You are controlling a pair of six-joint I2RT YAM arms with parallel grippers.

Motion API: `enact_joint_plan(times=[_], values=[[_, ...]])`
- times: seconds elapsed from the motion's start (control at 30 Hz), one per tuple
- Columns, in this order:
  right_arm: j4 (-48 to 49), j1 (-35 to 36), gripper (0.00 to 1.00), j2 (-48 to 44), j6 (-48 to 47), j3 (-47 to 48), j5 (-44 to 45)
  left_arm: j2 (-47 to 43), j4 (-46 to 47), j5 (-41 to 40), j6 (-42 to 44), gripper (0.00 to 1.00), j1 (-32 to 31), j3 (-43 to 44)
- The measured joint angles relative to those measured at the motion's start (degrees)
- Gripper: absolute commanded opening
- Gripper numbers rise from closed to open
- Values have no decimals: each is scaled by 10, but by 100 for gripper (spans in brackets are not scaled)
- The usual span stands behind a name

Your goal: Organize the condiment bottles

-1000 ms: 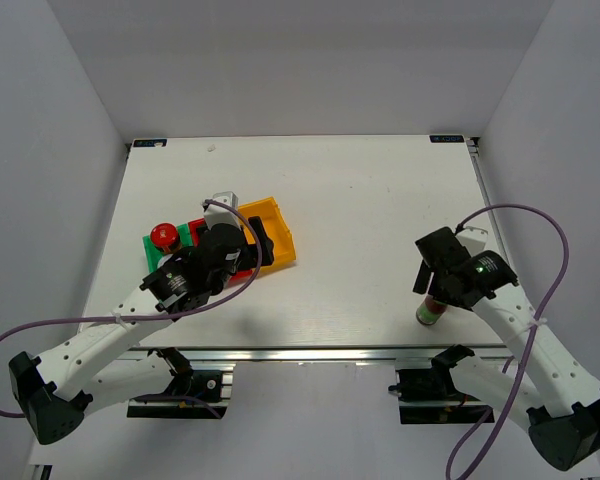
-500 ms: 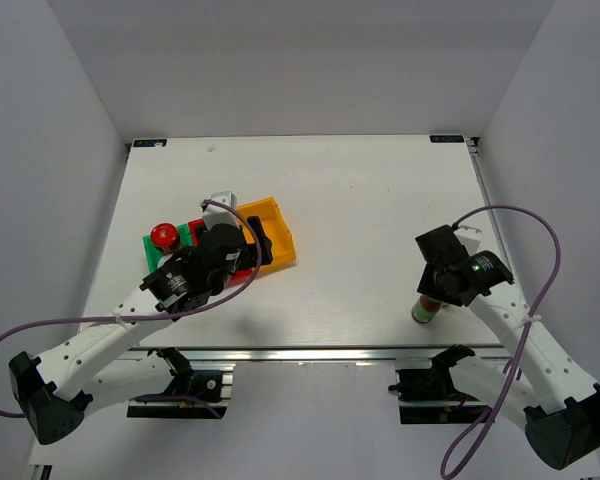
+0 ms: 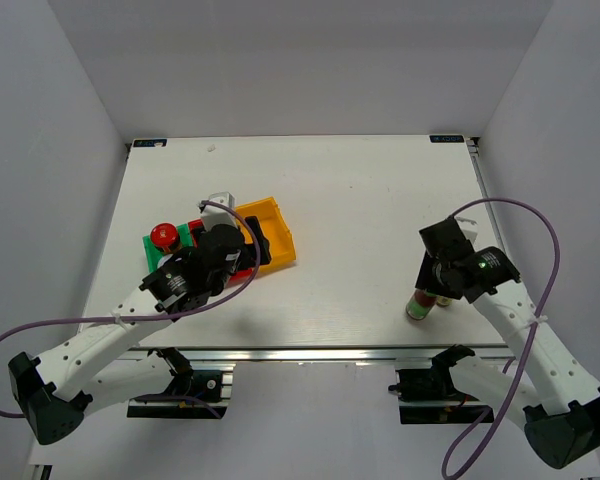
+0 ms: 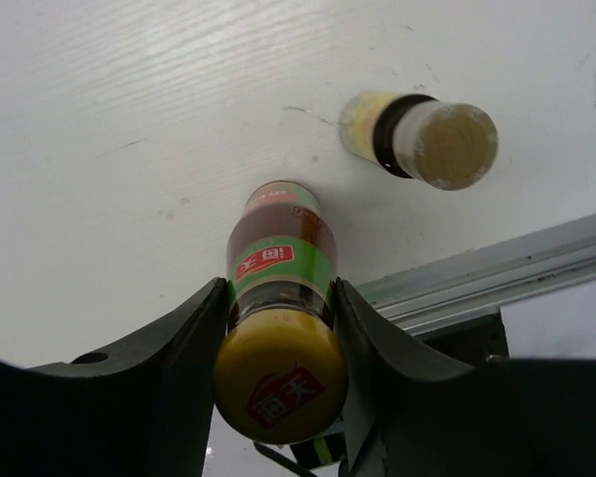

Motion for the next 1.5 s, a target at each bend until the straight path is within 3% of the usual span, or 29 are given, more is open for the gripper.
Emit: enact_joint_plan(times=[0.3, 0.47, 0.73, 1.0, 1.2, 1.5], values=[[65, 2, 0, 49, -72, 103, -90, -19, -33, -26, -22, 98, 0, 0], [106, 42, 0, 119, -95, 168, -115, -56, -60, -44, -46, 98, 0, -1], [166, 177, 0, 339, -126, 391, -100, -112, -124, -70, -98, 98, 0, -8], [207, 214, 0, 549, -149, 616, -86, -143, -181, -89, -134, 98, 0, -9], [243, 230, 0, 635, -165, 665, -76, -145, -191, -90, -140, 98, 0, -10], [309, 264, 0, 677, -185, 675, -57, -141, -189, -91, -140, 98, 0, -10]])
